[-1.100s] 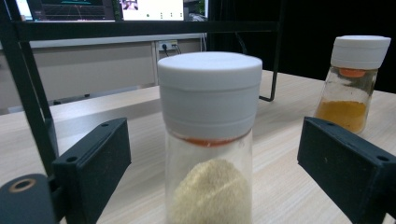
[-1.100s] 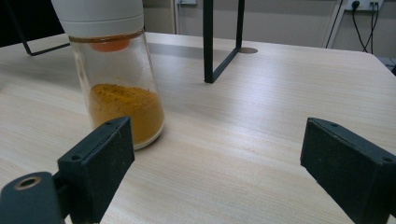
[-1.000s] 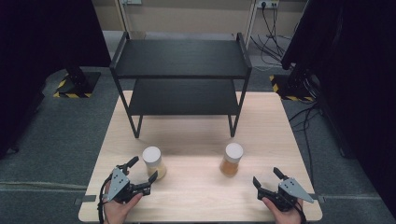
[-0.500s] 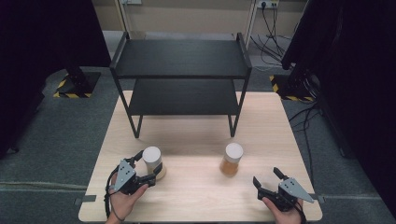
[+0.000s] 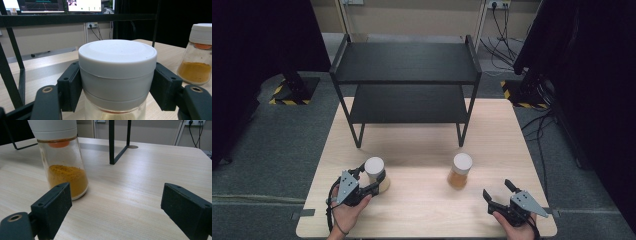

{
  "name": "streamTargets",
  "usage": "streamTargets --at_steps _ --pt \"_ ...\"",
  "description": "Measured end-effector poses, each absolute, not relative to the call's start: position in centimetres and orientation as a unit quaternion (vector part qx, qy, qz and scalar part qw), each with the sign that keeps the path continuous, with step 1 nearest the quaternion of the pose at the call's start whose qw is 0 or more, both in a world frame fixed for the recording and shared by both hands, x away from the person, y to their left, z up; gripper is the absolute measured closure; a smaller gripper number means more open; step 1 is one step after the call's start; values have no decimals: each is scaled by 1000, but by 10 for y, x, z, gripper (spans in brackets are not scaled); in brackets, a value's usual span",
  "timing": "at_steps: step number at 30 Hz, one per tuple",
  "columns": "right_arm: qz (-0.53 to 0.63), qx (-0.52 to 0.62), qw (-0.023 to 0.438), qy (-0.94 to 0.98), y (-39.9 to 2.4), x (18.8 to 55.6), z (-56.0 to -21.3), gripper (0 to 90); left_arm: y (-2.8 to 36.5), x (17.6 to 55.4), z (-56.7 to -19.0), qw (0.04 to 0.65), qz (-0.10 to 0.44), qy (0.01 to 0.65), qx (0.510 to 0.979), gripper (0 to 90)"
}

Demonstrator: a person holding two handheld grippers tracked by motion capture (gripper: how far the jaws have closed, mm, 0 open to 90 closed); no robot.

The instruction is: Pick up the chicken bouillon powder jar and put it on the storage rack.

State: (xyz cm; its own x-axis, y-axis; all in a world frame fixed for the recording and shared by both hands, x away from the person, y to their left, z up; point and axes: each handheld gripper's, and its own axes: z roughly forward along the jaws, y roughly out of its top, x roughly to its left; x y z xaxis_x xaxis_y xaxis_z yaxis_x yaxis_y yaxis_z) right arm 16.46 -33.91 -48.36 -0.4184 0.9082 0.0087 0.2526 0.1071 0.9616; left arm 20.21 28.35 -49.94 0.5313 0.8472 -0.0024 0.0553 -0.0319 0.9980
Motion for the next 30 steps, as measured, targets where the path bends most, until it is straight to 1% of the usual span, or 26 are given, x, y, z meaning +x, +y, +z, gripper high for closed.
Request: streamTargets --at_steps 17,21,30 --pt "509 434 322 670 -339 165 -483 102 286 202 -486 581 328 369 647 338" --pt "509 434 322 670 -339 165 -483 102 286 199 -482 587 332 370 639 338" --pt "508 434 322 670 -339 165 -483 102 285 192 -458 600 352 361 621 338"
